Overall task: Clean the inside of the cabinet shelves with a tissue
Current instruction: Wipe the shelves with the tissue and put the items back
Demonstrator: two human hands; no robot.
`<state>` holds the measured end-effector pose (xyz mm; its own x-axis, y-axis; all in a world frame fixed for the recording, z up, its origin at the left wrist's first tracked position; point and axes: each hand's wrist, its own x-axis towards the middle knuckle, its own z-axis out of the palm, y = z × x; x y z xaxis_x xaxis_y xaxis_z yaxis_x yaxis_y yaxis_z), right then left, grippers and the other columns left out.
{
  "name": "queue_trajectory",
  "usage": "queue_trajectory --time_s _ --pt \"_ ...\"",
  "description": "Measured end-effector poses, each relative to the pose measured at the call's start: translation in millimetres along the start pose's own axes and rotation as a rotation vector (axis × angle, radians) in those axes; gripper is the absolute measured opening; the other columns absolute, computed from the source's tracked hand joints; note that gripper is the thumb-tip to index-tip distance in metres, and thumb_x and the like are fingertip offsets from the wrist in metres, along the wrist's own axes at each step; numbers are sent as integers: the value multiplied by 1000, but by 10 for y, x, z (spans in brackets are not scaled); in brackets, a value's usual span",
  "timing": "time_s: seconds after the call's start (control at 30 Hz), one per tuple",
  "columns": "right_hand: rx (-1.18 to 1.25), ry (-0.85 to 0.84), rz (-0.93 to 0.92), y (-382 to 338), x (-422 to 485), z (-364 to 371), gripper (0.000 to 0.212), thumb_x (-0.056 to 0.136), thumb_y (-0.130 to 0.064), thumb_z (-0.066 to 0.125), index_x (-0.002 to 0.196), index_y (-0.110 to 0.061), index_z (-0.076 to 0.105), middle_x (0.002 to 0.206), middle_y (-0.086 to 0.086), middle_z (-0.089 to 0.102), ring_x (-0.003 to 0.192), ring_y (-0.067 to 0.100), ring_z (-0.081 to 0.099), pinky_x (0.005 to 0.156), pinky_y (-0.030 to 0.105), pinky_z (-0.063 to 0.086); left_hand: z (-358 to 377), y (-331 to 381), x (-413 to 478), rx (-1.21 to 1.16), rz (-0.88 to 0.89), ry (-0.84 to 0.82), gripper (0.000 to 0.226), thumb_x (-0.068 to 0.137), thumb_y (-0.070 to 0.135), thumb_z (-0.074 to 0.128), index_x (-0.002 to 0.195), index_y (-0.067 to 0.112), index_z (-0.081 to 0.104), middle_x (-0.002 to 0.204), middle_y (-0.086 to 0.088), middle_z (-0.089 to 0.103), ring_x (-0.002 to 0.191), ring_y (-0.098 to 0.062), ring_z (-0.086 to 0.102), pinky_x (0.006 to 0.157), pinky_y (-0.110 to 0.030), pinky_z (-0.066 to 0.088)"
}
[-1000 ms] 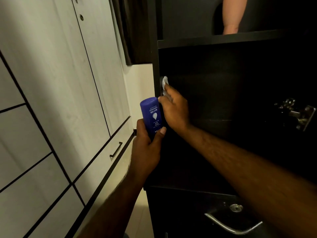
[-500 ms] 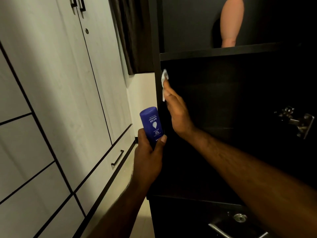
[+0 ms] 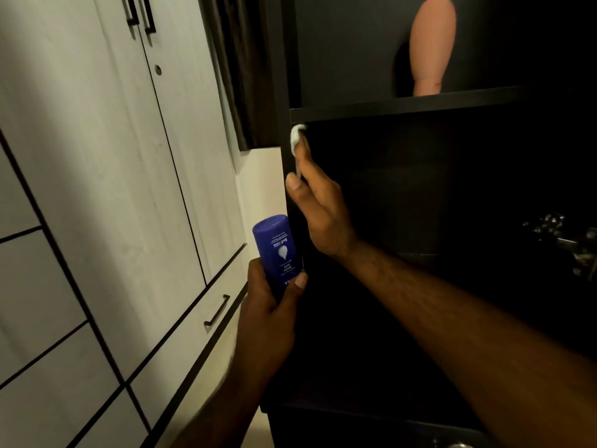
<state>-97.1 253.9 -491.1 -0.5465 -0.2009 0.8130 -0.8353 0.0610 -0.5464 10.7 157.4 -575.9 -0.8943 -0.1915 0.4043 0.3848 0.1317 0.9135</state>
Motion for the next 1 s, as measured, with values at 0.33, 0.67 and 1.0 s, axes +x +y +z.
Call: queue_trajectory --time_s 0.33,0.67,1.0 --pt "-181 367 321 -2 -177 117 48 105 -37 41 71 -9 62 59 2 57 51 11 56 47 23 44 -6 11 -11 16 -15 -15 31 92 33 61 115 45 44 114 22 62 100 12 61 68 -11 53" --pt "-391 598 89 20 184 -247 27 89 -5 65 115 -10 71 113 5 69 100 11 66 84 15 53 -12 28 10 36 -2 -96 29 94 29 60 115 42 45 118 20 62 104 6 63 71 -12 54" --pt "-1337 49 -93 588 260 -508 77 95 -47 39 156 -6 16 163 14 13 152 27 6 123 44 8 2 50 -8 121 23 -149 34 89 36 60 116 47 41 117 23 58 101 17 58 69 -5 50"
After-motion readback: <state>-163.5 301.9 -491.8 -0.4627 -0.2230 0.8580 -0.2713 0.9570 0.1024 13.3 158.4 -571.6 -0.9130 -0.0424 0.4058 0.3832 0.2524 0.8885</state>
